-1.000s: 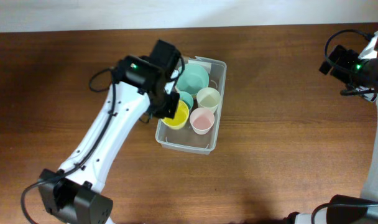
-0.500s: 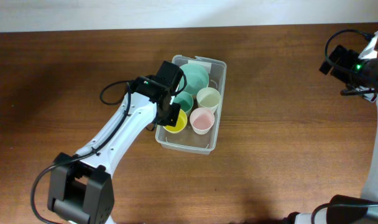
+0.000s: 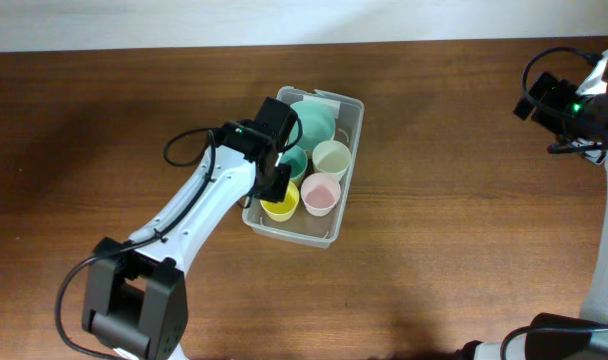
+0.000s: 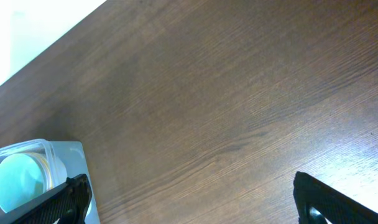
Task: Pack container
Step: 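Carry the yellow cup into the container's front-left corner, then open the left gripper and lift it away from the cups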
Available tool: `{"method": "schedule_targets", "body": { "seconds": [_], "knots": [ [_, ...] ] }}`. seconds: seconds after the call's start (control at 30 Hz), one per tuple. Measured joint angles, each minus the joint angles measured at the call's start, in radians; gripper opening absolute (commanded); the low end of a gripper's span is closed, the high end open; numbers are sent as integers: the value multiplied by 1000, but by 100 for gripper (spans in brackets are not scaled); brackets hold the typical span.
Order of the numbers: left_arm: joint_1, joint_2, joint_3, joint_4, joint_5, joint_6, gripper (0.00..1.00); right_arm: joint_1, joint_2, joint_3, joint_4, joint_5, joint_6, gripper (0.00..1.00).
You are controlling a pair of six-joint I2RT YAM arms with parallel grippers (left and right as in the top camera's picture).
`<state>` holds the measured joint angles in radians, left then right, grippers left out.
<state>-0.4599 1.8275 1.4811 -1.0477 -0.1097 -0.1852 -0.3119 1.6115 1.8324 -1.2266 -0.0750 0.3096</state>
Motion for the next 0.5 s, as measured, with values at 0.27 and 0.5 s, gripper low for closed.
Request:
{"method": "schedule_targets", "body": {
  "seconds": [0.27,0.5],
  "knots": [
    [1,5,349,-208,-8,-2,57,0,0,0,0,0,0,99],
    [78,5,356,-203,-78,-2,28,0,0,0,0,0,0,99]
  ]
}}
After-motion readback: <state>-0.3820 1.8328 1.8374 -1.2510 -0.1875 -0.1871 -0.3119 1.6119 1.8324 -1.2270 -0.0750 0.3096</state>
